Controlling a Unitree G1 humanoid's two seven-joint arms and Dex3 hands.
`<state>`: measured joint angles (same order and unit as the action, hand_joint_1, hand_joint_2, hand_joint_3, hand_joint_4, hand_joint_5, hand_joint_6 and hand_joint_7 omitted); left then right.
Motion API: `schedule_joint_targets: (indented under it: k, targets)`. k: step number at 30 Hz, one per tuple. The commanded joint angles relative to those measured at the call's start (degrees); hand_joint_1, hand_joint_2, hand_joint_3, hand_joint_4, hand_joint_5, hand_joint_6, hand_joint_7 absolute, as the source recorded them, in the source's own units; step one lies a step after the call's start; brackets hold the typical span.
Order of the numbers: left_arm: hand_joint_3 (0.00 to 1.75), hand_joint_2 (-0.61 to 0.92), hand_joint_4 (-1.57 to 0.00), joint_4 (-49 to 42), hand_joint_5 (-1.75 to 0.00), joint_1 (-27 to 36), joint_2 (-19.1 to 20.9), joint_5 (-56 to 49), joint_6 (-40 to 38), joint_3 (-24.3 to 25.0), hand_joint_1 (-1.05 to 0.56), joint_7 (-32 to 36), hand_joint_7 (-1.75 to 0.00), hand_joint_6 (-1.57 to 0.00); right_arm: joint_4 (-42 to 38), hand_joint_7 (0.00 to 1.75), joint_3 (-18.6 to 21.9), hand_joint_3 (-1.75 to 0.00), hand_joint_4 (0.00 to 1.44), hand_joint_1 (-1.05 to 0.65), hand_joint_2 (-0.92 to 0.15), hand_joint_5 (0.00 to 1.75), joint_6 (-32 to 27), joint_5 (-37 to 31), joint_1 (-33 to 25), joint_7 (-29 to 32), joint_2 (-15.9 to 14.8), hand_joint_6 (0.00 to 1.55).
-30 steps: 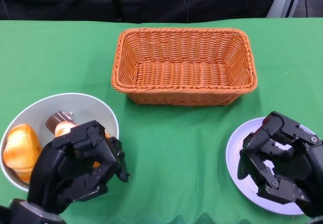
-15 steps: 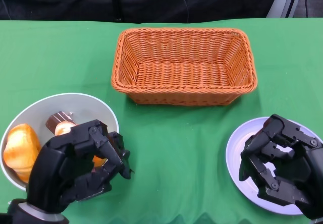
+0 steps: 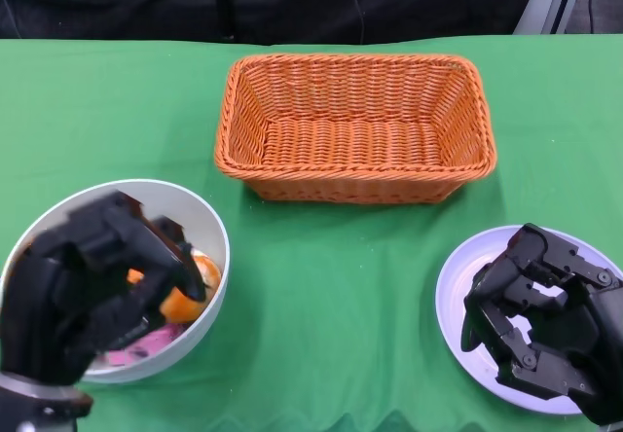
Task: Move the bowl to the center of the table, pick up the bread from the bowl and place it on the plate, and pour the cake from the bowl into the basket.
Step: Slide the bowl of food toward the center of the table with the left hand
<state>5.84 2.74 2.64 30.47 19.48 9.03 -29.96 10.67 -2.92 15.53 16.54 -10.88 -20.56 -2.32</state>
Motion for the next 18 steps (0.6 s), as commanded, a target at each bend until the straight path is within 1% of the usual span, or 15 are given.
schedule_joint_targets:
  k: [1,3,6,7,8,10,12,13,14,16,18]
  targets:
    - [0.62,0.79,-0.83,1.4,-1.49,-1.2,1.7,1.9,-1.4,3.1,-0.16,1.8,-1.15,-0.85,-0.5,1.35,0.7,-0.87,0.71,-0.07,-0.68,1.71,0.6,0.1,0.0,0.0,-0.3,0.63]
    - [0.46,0.88,-0.84,1.2,-1.4,-1.8,2.2,2.0,-1.3,4.7,-0.16,2.8,-0.98,-0.89,-0.4,1.35,0.6,-0.88,0.71,-0.07,-0.68,1.71,0.3,0.2,0.0,-0.1,-0.4,0.63]
    - [0.24,0.92,-0.87,0.4,-1.13,-3.0,2.2,1.1,-0.4,7.1,-0.22,5.1,-0.62,-0.97,-0.6,1.35,0.6,-0.9,0.71,-0.06,-0.67,1.72,0.4,0.2,0.0,-0.2,-0.4,0.62]
    - [0.15,0.92,-0.89,0.3,-0.94,-3.3,2.1,1.0,-0.2,7.6,-0.27,5.5,-0.42,-1.01,-0.6,1.35,0.6,-0.9,0.71,-0.06,-0.67,1.72,0.3,0.1,0.0,-0.1,-0.4,0.63]
    - [0.12,0.92,-0.9,0.1,-0.86,-3.8,2.2,1.3,-0.1,8.1,-0.28,5.5,-0.33,-1.04,-0.6,1.35,0.6,-0.9,0.71,-0.06,-0.66,1.71,0.3,0.0,-0.1,0.0,-0.4,0.63]
    - [0.08,0.92,-0.94,0.0,-0.53,-4.4,2.4,1.6,0.0,8.9,-0.31,5.5,-0.11,-1.03,-0.6,1.35,0.6,-0.92,0.71,-0.06,-0.66,1.71,0.4,-0.3,-0.2,0.1,-0.4,0.63]
    - [0.06,0.92,-0.97,-0.5,-0.27,-4.9,2.7,0.7,0.4,9.6,-0.32,5.8,-0.03,-0.98,-0.6,1.35,0.7,-0.94,0.71,-0.06,-0.66,1.72,0.2,-0.6,-0.3,0.3,-0.5,0.63]
    - [0.05,0.92,-0.92,-0.7,-0.15,-5.1,2.9,0.2,0.7,9.8,-0.34,5.9,-0.01,-0.92,-0.5,1.35,0.7,-0.94,0.71,-0.06,-0.65,1.72,0.1,-0.6,-0.3,0.4,-0.6,0.63]
    - [0.05,0.92,-0.91,-1.2,-0.11,-5.3,3.2,-0.4,1.0,10.1,-0.34,5.9,-0.01,-0.9,-0.4,1.35,0.8,-0.94,0.72,-0.06,-0.65,1.72,-0.2,-0.4,-0.3,0.4,-0.6,0.63]
    - [0.04,0.92,-0.8,-2.3,-0.03,-5.8,3.7,-1.2,1.0,10.5,-0.39,6.0,0.0,-0.8,0.0,1.35,0.9,-0.94,0.71,-0.06,-0.65,1.72,-0.8,0.0,-0.4,0.3,-0.7,0.63]
    - [0.03,0.92,-0.73,-3.2,-0.01,-6.2,3.9,-1.6,1.0,10.7,-0.4,6.0,0.0,-0.74,0.3,1.35,0.9,-0.94,0.71,-0.05,-0.66,1.72,-1.3,0.2,-0.6,0.2,-0.8,0.62]
